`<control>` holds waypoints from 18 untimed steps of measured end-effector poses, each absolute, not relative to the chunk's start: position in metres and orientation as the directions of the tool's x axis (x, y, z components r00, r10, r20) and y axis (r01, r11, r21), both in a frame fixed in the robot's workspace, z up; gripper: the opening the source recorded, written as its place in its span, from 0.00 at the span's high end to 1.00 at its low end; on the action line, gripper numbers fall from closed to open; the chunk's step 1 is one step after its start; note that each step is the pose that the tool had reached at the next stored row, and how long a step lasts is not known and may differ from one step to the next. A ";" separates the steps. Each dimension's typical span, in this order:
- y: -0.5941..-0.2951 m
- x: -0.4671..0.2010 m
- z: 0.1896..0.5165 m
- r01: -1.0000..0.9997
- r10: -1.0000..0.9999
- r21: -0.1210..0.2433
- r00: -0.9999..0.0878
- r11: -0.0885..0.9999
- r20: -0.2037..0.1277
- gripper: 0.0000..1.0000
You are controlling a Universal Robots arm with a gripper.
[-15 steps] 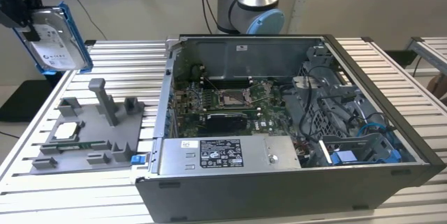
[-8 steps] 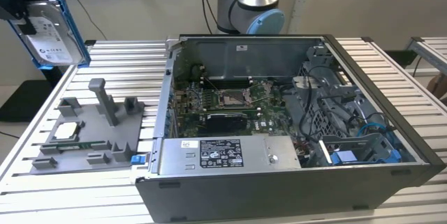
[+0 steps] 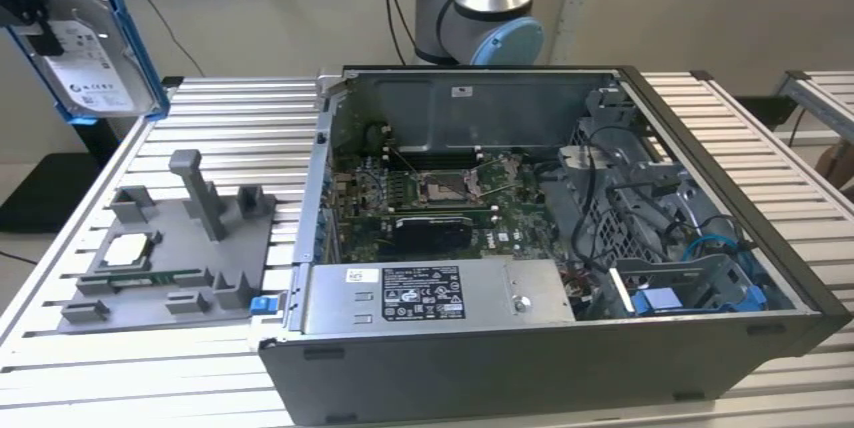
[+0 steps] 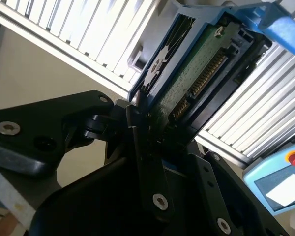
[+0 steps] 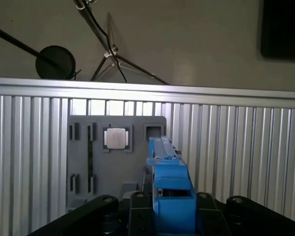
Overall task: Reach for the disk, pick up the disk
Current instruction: 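Pick up the disk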
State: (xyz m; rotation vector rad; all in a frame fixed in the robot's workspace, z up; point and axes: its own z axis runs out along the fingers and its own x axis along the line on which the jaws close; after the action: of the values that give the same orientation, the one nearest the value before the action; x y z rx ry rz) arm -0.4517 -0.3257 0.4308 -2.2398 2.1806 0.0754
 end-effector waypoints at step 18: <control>-0.326 -0.452 0.470 -0.999 -0.999 0.023 0.026 -0.027 -0.045 1.00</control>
State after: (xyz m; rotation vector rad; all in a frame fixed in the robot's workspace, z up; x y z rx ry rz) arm -0.4517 -0.3257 0.4701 -2.2398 2.1804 0.0753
